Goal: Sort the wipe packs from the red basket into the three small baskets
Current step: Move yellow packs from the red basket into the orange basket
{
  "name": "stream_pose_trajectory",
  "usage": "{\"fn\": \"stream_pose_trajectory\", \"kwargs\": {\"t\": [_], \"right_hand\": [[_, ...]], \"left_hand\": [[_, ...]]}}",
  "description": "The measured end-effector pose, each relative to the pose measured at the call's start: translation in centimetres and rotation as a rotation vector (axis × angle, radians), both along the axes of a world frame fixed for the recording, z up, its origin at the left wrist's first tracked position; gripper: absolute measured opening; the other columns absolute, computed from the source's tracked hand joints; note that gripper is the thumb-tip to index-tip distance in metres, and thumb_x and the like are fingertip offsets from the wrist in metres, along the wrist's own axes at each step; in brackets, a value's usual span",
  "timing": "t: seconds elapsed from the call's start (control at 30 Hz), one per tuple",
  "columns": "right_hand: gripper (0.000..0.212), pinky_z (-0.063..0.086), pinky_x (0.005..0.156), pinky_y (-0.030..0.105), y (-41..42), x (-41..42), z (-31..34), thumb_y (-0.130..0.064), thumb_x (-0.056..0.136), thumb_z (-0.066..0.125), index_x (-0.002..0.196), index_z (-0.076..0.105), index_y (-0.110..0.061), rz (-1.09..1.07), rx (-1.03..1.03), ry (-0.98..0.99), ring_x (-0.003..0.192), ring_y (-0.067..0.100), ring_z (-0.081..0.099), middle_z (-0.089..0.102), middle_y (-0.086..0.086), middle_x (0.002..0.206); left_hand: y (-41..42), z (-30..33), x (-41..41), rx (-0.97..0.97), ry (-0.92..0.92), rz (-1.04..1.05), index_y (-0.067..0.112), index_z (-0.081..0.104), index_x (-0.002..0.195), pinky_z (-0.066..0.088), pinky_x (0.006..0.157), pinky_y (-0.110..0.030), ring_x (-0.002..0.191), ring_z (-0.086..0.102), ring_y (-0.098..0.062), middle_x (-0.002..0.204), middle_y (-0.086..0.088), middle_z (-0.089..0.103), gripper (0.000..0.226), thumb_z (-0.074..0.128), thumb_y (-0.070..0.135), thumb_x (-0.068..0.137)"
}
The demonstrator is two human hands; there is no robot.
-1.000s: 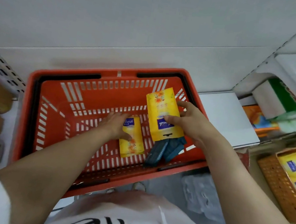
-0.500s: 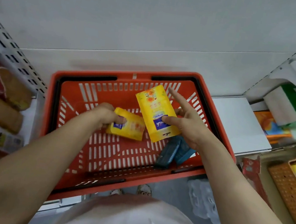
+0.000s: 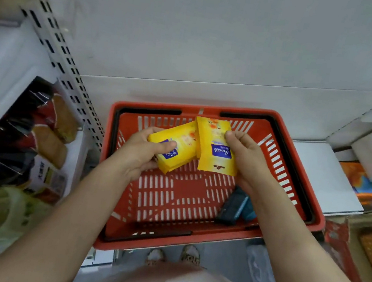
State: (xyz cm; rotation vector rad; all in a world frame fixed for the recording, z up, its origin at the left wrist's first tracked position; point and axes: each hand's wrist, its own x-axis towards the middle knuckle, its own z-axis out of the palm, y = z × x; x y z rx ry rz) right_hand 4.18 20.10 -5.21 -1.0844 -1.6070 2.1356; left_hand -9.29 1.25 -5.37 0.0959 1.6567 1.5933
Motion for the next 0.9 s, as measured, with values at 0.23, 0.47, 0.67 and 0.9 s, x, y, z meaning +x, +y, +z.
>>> {"fn": "stream_pose_trajectory", "kwargs": {"t": [0.23, 0.47, 0.67, 0.9], "right_hand": [[0.066, 0.059, 0.064, 0.046, -0.9, 0.7, 1.0, 0.003, 0.08, 0.073, 0.129, 0.045, -0.031, 0.014, -0.198, 0.082, 0.093, 0.034, 0.073, 0.072, 0.014, 0.112], [0.045, 0.059, 0.07, 0.045, -1.4, 3.6, 3.2, -0.007, 0.079, 0.06, 0.124, 0.058, -0.008, -0.08, -0.29, 0.154, 0.086, 0.03, 0.073, 0.073, 0.014, 0.106], [0.026, 0.058, 0.062, 0.03, 0.2, 9.7, 5.5, -0.024, 0.09, 0.069, 0.112, 0.065, -0.01, -0.332, -0.127, 0.193, 0.075, 0.018, 0.073, 0.075, 0.008, 0.091], [0.085, 0.06, 0.071, 0.043, 3.6, 27.4, 6.3, -0.012, 0.081, 0.079, 0.148, 0.029, -0.027, -0.582, 0.013, 0.351, 0.096, 0.031, 0.072, 0.065, 0.008, 0.127]], "left_hand": [[-0.2, 0.7, -0.2, 0.023, 0.127, 0.113, 0.024, 0.06, 0.105, 0.058, 0.059, -0.033, 0.067, 0.07, -0.011, 0.092, 0.0, 0.071, 0.034, 0.078, 0.01, 0.08], [-0.1, 2.4, 1.9, 0.054, 0.243, 0.212, 0.026, 0.06, 0.102, 0.056, 0.053, -0.028, 0.073, 0.073, -0.01, 0.095, 0.002, 0.071, 0.03, 0.079, 0.018, 0.081], [1.9, 5.6, 7.3, 0.143, 0.344, 0.232, 0.023, 0.059, 0.095, 0.053, 0.05, -0.027, 0.064, 0.07, -0.01, 0.086, 0.002, 0.071, 0.023, 0.077, 0.02, 0.083], [6.4, 6.8, 20.2, 0.251, 0.33, 0.083, 0.022, 0.055, 0.091, 0.05, 0.051, -0.026, 0.061, 0.068, -0.015, 0.084, -0.003, 0.07, 0.028, 0.079, 0.013, 0.079]]}}
